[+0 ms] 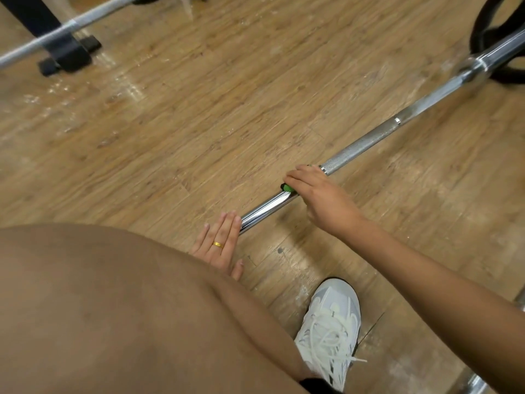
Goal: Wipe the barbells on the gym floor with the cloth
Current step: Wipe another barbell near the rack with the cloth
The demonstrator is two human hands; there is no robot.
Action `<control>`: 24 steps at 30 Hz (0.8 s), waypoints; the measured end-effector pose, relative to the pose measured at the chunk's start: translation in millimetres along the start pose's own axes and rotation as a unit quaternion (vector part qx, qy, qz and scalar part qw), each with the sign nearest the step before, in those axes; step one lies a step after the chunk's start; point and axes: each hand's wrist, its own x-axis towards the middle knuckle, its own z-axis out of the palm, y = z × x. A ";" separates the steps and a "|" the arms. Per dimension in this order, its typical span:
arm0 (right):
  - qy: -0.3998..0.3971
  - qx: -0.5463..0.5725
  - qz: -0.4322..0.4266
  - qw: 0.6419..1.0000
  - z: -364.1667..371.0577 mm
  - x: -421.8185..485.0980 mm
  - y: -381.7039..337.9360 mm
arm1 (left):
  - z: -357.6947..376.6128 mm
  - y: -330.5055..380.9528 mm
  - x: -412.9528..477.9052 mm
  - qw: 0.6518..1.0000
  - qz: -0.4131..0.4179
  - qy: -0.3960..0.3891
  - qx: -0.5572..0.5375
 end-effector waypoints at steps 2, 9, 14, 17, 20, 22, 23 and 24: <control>0.025 0.004 0.020 0.999 3.9 4.9 -11.5 | -2.5 -7.3 2.6 1.000 0.011 -0.011 0.017; 0.001 0.024 -0.023 0.999 8.9 35.8 -7.3 | -15.1 -28.2 15.8 0.999 0.019 -0.023 0.019; -0.021 0.027 -0.020 0.999 17.2 47.0 -28.5 | -19.8 -33.6 28.1 0.996 -0.046 -0.061 0.041; -0.013 0.023 -0.057 0.998 12.4 63.2 -23.0 | -23.4 -14.4 42.0 0.993 -0.090 -0.070 0.040; 0.019 0.017 0.006 1.000 9.9 77.5 -6.9 | -19.9 -3.8 56.2 0.987 -0.151 -0.061 0.019; 0.005 0.004 -0.002 1.000 17.6 84.6 -15.3 | -15.8 -7.5 61.7 0.985 -0.165 -0.048 0.013; -0.010 0.000 -0.031 0.999 21.9 88.5 -22.6 | -13.3 -11.4 63.9 0.985 -0.165 -0.044 0.017; -0.018 0.002 -0.065 0.998 24.5 93.0 -29.1 | -13.6 -14.6 66.6 0.985 -0.166 -0.045 0.023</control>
